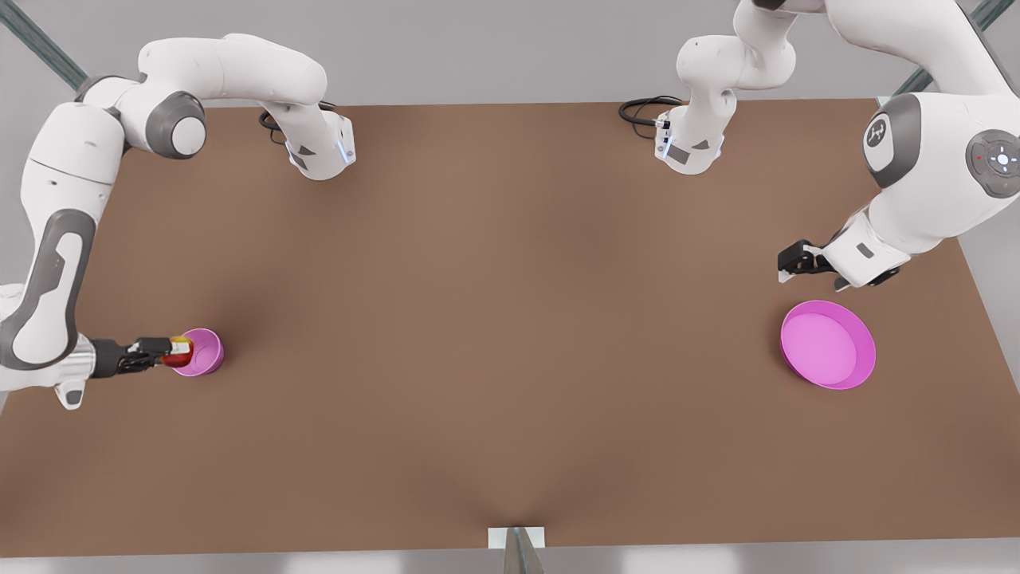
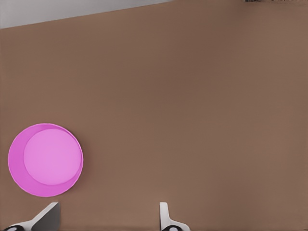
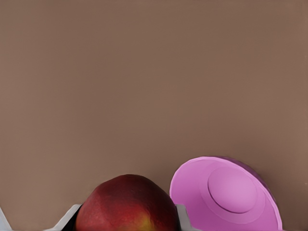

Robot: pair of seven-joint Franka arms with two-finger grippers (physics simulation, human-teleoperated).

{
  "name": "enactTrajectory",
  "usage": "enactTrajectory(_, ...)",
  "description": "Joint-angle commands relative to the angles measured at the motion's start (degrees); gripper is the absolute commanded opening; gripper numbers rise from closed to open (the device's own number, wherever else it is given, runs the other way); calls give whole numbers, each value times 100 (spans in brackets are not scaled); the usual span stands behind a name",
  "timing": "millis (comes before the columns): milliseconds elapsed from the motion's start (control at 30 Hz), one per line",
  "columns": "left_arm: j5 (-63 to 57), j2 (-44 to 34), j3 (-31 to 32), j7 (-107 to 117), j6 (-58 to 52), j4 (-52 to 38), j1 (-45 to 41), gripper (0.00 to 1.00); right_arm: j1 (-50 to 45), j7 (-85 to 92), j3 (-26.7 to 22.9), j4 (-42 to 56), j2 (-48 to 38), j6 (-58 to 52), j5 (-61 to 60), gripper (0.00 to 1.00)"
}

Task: Use the left arm to pick up the apple from the plate, transfer it to the gripper of the right arm, and then use the right arm to place it into the bowl

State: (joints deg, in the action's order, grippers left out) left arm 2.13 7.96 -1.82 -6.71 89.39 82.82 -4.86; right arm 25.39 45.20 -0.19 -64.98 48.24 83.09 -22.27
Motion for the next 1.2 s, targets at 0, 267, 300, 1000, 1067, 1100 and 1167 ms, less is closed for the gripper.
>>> enactTrajectory(0, -2, 12, -3, 698, 43, -3, 2, 100, 1, 50, 2, -24, 10, 621, 258, 68)
enactTrajectory(267, 6, 39, -3, 707, 52, 6, 2, 100, 9, 50, -7, -252, 81, 911, 426, 70)
enactTrajectory(300, 6, 39, -3, 707, 52, 6, 2, 100, 18, 68, -7, -287, 107, 981, 426, 70)
enactTrajectory(1000, 6, 30, -3, 636, 131, 6, 37, 100, -2302, -3358, 37, -296, -2555, 235, 2632, 100)
enactTrajectory(1067, -29, 39, -3, 645, 140, -3, 20, 100, -2293, -4616, 318, -472, -3083, -47, 2597, 100)
enactTrajectory(1100, -37, 39, -3, 636, 140, -38, 11, 100, -2241, -4968, 468, -516, -3083, -100, 2553, 100)
enactTrajectory(1167, -37, 47, -3, 654, 114, -108, 2, 100, -2241, -5522, 485, -744, -3075, -91, 2263, 100)
